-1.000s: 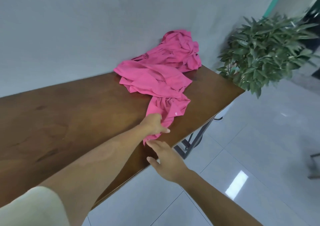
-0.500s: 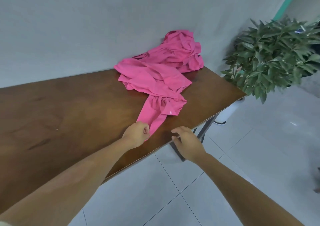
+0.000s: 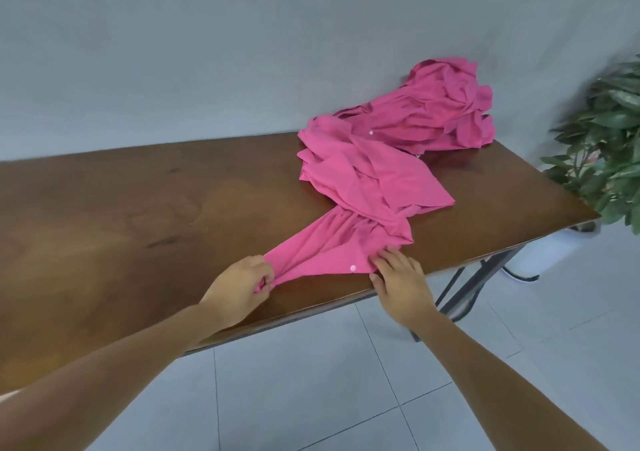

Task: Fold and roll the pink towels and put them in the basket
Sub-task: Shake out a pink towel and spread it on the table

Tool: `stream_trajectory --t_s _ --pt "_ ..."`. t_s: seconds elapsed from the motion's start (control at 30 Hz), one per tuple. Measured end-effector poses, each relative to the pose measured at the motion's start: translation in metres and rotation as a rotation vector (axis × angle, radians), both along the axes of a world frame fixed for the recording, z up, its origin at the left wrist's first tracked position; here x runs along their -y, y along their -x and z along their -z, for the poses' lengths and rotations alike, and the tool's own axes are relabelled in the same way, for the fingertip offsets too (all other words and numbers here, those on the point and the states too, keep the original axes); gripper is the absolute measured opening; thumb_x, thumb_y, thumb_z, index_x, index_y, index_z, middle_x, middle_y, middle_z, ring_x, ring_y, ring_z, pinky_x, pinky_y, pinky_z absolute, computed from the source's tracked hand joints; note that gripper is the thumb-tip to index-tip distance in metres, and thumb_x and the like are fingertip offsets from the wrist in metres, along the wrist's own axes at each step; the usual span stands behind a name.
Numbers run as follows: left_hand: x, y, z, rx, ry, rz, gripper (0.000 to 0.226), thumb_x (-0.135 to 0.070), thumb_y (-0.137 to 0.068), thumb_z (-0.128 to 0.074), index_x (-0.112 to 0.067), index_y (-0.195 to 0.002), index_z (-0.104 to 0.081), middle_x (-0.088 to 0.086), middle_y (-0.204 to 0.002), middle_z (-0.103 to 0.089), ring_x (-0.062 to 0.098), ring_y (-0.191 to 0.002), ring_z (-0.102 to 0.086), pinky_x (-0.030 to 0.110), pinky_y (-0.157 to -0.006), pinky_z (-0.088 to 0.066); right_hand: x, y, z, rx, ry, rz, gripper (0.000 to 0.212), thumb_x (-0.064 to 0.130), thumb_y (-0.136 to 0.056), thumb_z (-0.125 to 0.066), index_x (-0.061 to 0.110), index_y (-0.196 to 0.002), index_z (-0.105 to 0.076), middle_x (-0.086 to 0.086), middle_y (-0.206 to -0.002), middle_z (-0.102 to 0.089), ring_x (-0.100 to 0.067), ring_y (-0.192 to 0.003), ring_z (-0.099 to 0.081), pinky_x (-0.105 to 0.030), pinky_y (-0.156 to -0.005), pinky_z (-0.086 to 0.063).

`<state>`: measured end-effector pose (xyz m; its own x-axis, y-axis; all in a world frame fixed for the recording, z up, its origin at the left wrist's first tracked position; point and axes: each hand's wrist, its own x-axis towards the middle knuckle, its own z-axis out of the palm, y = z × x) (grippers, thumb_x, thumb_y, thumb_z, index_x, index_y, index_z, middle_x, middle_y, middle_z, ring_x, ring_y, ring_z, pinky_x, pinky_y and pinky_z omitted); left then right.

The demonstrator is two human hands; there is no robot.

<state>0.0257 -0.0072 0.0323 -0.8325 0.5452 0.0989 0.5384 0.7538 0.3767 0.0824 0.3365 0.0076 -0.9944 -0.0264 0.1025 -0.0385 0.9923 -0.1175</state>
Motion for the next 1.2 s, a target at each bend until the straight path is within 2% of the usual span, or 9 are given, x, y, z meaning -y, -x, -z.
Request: stream_trajectory --t_s 0.27,0.4,0.47,0.73,0.8,0.87,0.97,1.07,1.2 --pt "0.037 0.003 -0.014 -0.257 0.230 -0.045 0.005 -0.023 -0.090 -0.070 -0.019 -0.094 -0.069 -0.001 -0.094 -0.068 0.021 -0.087 -0.061 0.038 -0.087 -0.053 0.006 -0.021 0.017 -0.331 -0.068 -0.177 0.038 0.035 -0.097 -0.042 0.013 -0.110 -0.070 -0.002 -0.109 -0.066 -0.025 -0.113 -0.060 -0.041 -0.101 -0.034" --pt "-0.002 -0.019 -0.009 -0.351 0.213 0.076 0.064 -0.049 -0.085 -0.075 -0.018 -0.138 -0.057 0.004 -0.136 -0.060 0.024 -0.123 -0.056 0.042 -0.107 -0.046 0.000 -0.024 0.016 -0.434 -0.060 -0.172 0.019 0.021 -0.094 -0.049 0.017 -0.089 -0.066 0.002 -0.088 -0.061 -0.023 -0.086 -0.061 -0.036 -0.093 -0.035" --pt "-0.026 -0.031 0.000 -0.391 0.184 0.138 0.072 -0.052 -0.083 -0.075 -0.020 -0.143 -0.054 0.005 -0.141 -0.057 0.024 -0.126 -0.053 0.042 -0.106 -0.046 -0.001 -0.025 0.017 -0.442 -0.037 -0.157 0.013 0.017 -0.094 -0.054 0.019 -0.086 -0.064 0.005 -0.083 -0.057 -0.021 -0.079 -0.057 -0.034 -0.091 -0.034" --pt "-0.077 -0.057 0.036 -0.388 0.036 0.069 0.012 -0.025 -0.086 -0.070 -0.019 -0.097 -0.071 -0.003 -0.098 -0.068 0.024 -0.090 -0.063 0.034 -0.084 -0.045 0.018 -0.042 0.013 -0.457 0.020 -0.157 0.007 0.016 -0.094 -0.061 0.018 -0.089 -0.065 0.006 -0.079 -0.057 -0.019 -0.072 -0.053 -0.032 -0.081 -0.031" --pt "-0.075 -0.060 0.030 -0.345 0.015 0.021 0.015 -0.011 -0.079 -0.080 -0.018 -0.085 -0.068 -0.002 -0.082 -0.067 0.024 -0.075 -0.063 0.034 -0.073 -0.050 0.024 -0.050 0.009 -0.438 0.030 -0.151 0.008 0.010 -0.094 -0.063 0.018 -0.091 -0.064 0.005 -0.080 -0.058 -0.020 -0.073 -0.054 -0.031 -0.081 -0.030" --pt "-0.068 -0.064 0.019 -0.308 -0.007 -0.018 0.027 -0.004 -0.074 -0.084 -0.019 -0.076 -0.062 -0.003 -0.065 -0.061 0.023 -0.057 -0.055 0.028 -0.058 -0.041 0.030 -0.061 0.006 -0.401 0.045 -0.148 0.010 0.010 -0.096 -0.063 0.019 -0.094 -0.061 0.007 -0.082 -0.058 -0.019 -0.077 -0.052 -0.030 -0.081 -0.029" --pt "-0.046 -0.074 0.006 -0.204 -0.077 -0.049 0.026 -0.005 -0.083 -0.079 -0.016 -0.079 -0.057 -0.002 -0.061 -0.059 0.021 -0.050 -0.043 0.027 -0.051 -0.032 0.045 -0.077 0.002 -0.372 0.035 -0.182 0.009 0.025 -0.102 -0.049 0.023 -0.095 -0.054 0.009 -0.083 -0.055 -0.016 -0.080 -0.049 -0.029 -0.085 -0.032" --pt "-0.016 -0.083 0.007 -0.060 -0.157 -0.114 0.009 -0.011 -0.102 -0.055 -0.014 -0.094 -0.056 -0.003 -0.074 -0.058 0.023 -0.060 -0.049 0.038 -0.056 -0.044 0.070 -0.092 -0.003 -0.360 0.001 -0.206 0.022 0.037 -0.101 -0.041 0.023 -0.091 -0.055 0.010 -0.079 -0.056 -0.014 -0.073 -0.051 -0.028 -0.084 -0.032" --pt "0.028 -0.099 0.005 0.020 -0.306 -0.157 0.013 -0.009 -0.104 -0.050 -0.013 -0.093 -0.055 -0.006 -0.070 -0.053 0.020 -0.062 -0.049 0.039 -0.060 -0.043 0.101 -0.113 0.003 -0.375 -0.083 -0.186 0.010 0.032 -0.091 -0.062 0.023 -0.091 -0.058 0.009 -0.079 -0.056 -0.017 -0.072 -0.054 -0.030 -0.076 -0.028"
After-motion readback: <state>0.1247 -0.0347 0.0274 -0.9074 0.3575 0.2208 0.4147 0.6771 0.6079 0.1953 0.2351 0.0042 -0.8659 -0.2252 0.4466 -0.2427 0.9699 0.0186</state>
